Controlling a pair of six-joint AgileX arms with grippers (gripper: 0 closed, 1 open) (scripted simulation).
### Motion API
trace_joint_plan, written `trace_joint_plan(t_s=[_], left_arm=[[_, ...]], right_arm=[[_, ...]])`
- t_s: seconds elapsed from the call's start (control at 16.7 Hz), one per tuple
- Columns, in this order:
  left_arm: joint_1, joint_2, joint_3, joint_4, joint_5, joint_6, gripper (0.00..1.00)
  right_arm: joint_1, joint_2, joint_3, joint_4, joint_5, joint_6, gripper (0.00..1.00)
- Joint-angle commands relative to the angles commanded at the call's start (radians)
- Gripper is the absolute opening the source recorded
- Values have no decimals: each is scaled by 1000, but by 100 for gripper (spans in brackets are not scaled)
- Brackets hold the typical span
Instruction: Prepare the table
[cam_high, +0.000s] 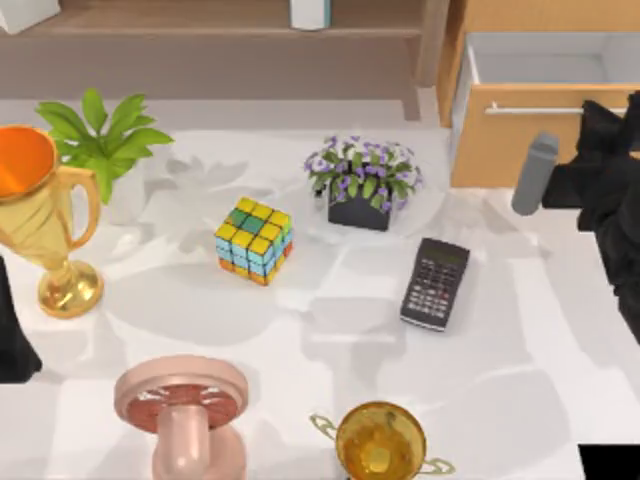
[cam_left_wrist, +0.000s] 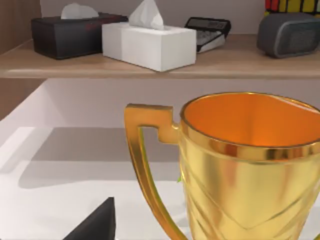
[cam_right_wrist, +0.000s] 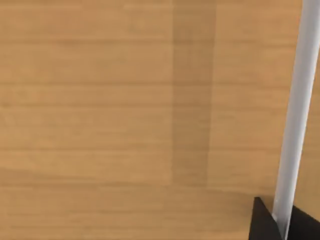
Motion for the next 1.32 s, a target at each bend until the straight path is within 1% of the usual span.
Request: trace_joint_plan(t_s=[0.3,0.66,1.14,1.32], left_arm=[[0,0,0,0,0,0,100],[0,0,0,0,0,0,100],[0,0,0,0,0,0,100],[0,0,0,0,0,0,100]], right_arm=[[-23,52,135,-83,-25,0,0],[-24,57,150,-93,-24,4,0],[-52,167,400,-231,-53,1,0],[-55,179,425,-247,-56,1,0]])
